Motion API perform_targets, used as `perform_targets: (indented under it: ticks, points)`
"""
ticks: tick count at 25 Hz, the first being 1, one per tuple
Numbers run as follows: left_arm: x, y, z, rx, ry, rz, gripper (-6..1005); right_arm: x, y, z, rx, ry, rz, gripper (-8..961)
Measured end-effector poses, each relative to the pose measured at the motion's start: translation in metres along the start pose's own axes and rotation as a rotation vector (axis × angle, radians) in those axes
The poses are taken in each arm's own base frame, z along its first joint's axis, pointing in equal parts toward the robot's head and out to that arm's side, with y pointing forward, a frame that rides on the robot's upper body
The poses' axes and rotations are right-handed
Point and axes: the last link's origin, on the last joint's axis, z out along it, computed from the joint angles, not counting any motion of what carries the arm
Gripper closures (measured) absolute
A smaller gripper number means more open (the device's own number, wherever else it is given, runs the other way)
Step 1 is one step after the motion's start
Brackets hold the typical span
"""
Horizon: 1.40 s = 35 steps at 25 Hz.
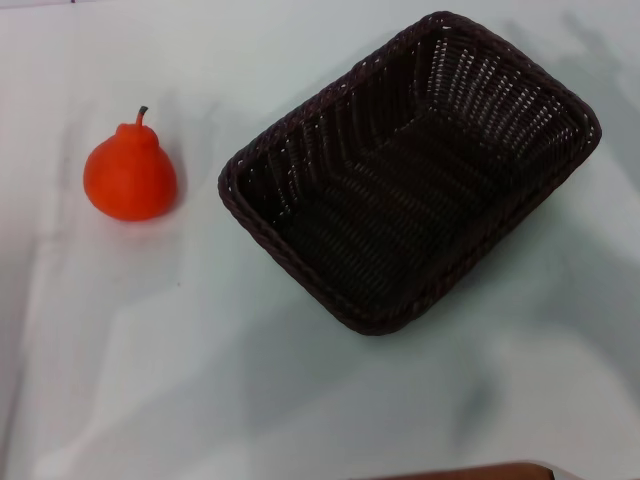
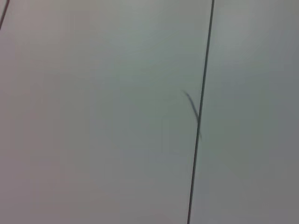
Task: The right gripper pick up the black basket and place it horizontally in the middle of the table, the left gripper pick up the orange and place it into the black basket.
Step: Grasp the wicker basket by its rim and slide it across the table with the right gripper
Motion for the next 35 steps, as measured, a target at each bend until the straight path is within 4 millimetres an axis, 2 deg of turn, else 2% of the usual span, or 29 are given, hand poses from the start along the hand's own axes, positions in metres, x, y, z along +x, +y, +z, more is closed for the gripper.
perform_targets:
  ticks: [3, 4, 5, 9, 13, 14, 15, 17, 21, 26, 32, 34, 35]
  points:
    - [0.0, 0.0, 0.001, 0.0, -0.003, 0.001, 109, 0.023, 0.008, 0.008, 0.053, -0.144, 0.054, 11]
    - [0.0, 0.0, 0.001, 0.0, -0.003, 0.001, 109, 0.036, 0.01, 0.013, 0.065, -0.242, 0.108, 11]
    - [0.0, 0.0, 0.001, 0.0, -0.003, 0.001, 110, 0.036, 0.01, 0.013, 0.065, -0.242, 0.108, 11]
    - [-0.001, -0.001, 0.001, 0.001, -0.005, 0.001, 110, 0.072, 0.013, 0.028, 0.028, -0.457, 0.177, 11]
    - [-0.001, -0.001, 0.001, 0.001, -0.006, 0.001, 109, 0.1, 0.012, 0.047, -0.041, -0.678, 0.155, 11]
    - [-0.001, -0.001, 0.001, 0.001, -0.005, 0.001, 109, 0.11, 0.009, 0.058, -0.054, -0.772, 0.13, 11]
    - [-0.001, 0.0, 0.001, 0.0, -0.004, 0.001, 109, 0.11, 0.009, 0.058, -0.054, -0.772, 0.13, 11]
    - [0.0, 0.0, 0.001, 0.0, -0.003, 0.001, 109, 0.116, 0.005, 0.073, -0.073, -0.871, 0.099, 11]
    - [0.0, -0.001, -0.001, 0.002, -0.002, 0.002, 110, 0.112, -0.004, 0.104, -0.122, -1.072, -0.007, 12]
    - [0.001, -0.001, -0.001, 0.0, 0.008, 0.002, 110, 0.09, -0.019, 0.137, -0.103, -1.206, -0.097, 13]
    - [0.004, 0.0, 0.0, 0.0, 0.024, 0.0, 109, 0.052, -0.025, 0.156, -0.077, -1.257, -0.101, 17]
    - [0.004, 0.0, 0.0, 0.0, 0.025, -0.003, 109, 0.033, -0.025, 0.159, -0.075, -1.272, -0.095, 18]
    - [0.004, 0.0, 0.0, 0.0, 0.025, -0.005, 109, 0.033, -0.025, 0.159, -0.075, -1.272, -0.095, 18]
